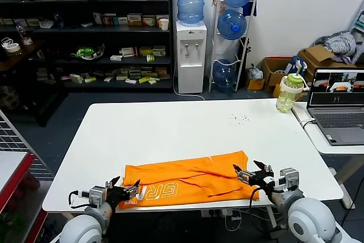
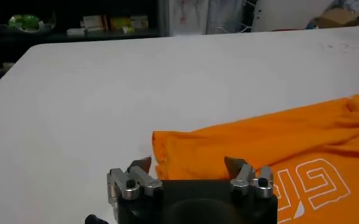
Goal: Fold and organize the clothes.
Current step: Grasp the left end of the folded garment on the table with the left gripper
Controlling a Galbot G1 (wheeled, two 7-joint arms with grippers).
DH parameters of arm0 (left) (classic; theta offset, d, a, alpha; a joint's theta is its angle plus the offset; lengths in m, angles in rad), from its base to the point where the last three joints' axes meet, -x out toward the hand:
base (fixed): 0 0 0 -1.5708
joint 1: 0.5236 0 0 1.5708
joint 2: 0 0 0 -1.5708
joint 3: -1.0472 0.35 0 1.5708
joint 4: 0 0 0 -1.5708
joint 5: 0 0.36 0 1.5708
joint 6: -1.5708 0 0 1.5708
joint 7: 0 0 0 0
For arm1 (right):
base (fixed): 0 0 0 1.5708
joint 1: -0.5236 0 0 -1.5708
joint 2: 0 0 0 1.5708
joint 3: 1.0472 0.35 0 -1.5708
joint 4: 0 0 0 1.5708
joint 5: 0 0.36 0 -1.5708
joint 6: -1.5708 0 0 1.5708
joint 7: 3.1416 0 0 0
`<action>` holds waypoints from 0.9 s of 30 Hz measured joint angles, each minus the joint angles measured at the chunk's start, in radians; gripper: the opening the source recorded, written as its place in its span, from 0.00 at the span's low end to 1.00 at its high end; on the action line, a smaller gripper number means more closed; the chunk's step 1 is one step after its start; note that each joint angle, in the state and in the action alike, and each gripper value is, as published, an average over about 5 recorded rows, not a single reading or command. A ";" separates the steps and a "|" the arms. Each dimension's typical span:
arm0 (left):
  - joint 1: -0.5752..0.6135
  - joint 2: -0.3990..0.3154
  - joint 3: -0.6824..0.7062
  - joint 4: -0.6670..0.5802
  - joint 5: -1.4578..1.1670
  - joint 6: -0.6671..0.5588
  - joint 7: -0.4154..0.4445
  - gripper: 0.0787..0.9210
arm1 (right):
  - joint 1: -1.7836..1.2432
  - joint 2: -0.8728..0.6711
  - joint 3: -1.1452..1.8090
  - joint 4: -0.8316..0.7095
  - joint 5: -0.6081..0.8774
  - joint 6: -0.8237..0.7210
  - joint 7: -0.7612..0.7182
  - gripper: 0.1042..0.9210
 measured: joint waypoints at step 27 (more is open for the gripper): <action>-0.006 -0.038 0.016 0.073 0.006 -0.027 0.002 0.10 | -0.024 0.020 0.011 -0.001 -0.017 0.006 -0.007 0.88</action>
